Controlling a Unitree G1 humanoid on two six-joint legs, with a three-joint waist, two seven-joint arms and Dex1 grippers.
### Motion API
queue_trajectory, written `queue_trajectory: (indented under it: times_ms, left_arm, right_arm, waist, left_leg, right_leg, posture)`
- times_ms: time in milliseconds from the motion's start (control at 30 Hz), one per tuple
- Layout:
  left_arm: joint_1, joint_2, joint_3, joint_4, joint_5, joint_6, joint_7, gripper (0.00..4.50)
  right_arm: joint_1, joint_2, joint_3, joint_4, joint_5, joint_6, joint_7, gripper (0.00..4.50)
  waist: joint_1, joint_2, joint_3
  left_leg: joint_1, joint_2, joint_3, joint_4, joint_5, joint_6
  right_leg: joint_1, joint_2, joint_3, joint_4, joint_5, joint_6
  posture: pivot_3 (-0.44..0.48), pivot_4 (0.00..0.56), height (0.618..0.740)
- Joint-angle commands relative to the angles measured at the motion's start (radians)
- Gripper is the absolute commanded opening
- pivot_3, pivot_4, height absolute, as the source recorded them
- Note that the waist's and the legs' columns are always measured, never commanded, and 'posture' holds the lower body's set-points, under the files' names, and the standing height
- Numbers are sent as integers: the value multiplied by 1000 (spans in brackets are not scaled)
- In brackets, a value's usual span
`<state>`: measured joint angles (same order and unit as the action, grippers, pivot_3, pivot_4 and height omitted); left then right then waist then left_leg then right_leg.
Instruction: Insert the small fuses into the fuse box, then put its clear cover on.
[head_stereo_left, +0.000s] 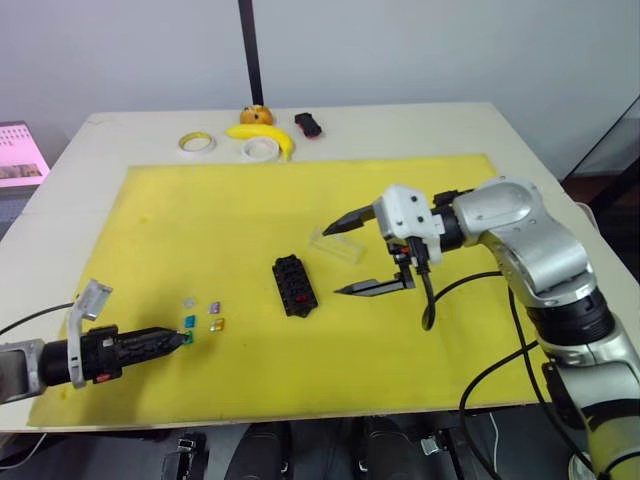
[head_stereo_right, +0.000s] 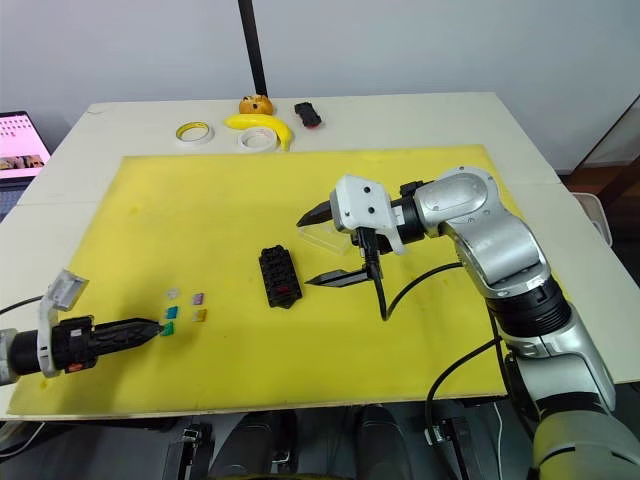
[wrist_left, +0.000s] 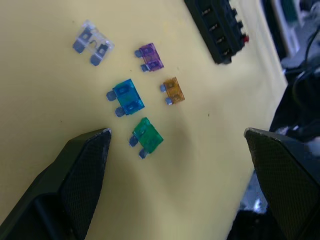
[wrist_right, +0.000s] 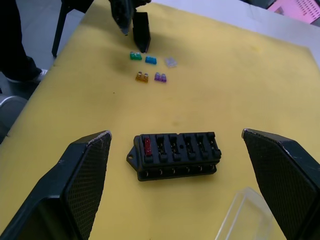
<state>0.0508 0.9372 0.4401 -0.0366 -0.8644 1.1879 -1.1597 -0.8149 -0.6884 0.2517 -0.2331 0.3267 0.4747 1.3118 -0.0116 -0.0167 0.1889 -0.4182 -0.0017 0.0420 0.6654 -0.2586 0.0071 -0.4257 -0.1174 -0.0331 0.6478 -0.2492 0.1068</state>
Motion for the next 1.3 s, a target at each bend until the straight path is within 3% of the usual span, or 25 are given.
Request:
queue_trajectory:
  times_ms: [33,667,767,900,1300]
  left_arm:
    - [-3,-1,-36,12,-10,30,14,4500]
    - [-30,-32,-176,-18,6,7,2,4500]
    - [-27,-32,-184,-8,14,-7,-6,3622]
    - [-19,-33,-188,2,27,-30,-13,1659]
    - [-3,-29,-166,39,24,-62,-13,1659]
  right_arm:
    - [-30,-4,-13,-26,1,-3,-9,4438]
    - [-13,-12,10,-37,-32,-13,-30,4438]
    - [-12,-12,11,-38,-35,-11,-32,4500]
    - [-7,-14,12,-41,-41,-13,-34,4500]
    - [3,-15,23,-49,-55,-17,-33,4500]
  waist:
    - [0,0,0]
    - [5,2,-1]
    - [4,3,-2]
    - [0,3,-2]
    - [-1,3,-2]
  left_leg:
    - [0,0,0,0,0,0]
    - [0,-2,0,0,0,1]
    - [0,-3,0,0,-1,1]
    - [0,-3,0,0,-2,2]
    - [0,-3,1,0,-2,3]
  right_leg:
    - [0,0,0,0,0,0]
    - [1,-4,0,-1,0,-1]
    - [1,-6,0,-1,-1,-2]
    - [1,-7,1,-2,-2,-3]
    - [0,-9,1,-3,-2,-3]
  posture:
    - [0,150,740]
    - [0,150,740]
    - [0,150,740]
    - [0,150,740]
    - [0,150,740]
